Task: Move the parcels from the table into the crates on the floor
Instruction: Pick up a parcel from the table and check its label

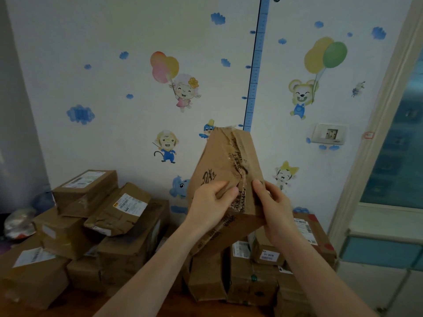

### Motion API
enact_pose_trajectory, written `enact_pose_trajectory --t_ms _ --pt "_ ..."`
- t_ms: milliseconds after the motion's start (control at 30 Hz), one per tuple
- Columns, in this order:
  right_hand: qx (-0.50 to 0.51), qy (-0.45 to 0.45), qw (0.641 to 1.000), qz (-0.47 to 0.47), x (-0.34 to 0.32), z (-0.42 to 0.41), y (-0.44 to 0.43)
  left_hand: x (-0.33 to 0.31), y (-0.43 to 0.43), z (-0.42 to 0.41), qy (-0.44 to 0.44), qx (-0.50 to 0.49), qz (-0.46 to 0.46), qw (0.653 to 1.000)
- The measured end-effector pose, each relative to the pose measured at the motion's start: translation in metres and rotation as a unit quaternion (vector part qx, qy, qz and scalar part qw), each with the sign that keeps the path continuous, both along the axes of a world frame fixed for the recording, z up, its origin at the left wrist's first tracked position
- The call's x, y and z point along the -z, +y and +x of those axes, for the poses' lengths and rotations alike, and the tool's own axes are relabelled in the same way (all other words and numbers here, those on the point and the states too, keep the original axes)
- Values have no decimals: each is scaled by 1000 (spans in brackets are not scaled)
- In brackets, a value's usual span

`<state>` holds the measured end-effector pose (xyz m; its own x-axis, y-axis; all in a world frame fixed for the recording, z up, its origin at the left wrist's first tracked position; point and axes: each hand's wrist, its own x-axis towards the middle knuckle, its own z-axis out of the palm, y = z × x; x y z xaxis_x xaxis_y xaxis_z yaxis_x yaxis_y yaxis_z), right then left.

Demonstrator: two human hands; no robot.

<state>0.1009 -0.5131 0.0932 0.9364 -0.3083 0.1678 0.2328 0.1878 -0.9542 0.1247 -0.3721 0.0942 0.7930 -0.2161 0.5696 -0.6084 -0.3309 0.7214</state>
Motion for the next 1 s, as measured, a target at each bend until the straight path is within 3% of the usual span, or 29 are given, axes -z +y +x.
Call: enact_pose_trajectory --t_ms 100,233,300,467,567,667,1000 --pt "26 -27 999 -37 3 4 -1 2 -2 1 35 16 -26 999" --pt "57 -55 992 -102 13 4 5 -8 -4 10 245 50 -170 953" --pt "49 -76 989 -115 19 2 10 -12 -4 12 276 48 -176 944" --pt "21 -96 991 -93 24 0 12 -14 -5 12 243 19 -177 954" --pt "-14 -35 996 -84 19 4 11 -7 -3 9 232 14 -183 955" --pt "-47 6 997 -66 17 9 10 5 -6 4 161 -10 -129 978" --pt "-1 -90 986 -137 21 11 20 8 -6 3 104 -43 -178 977"
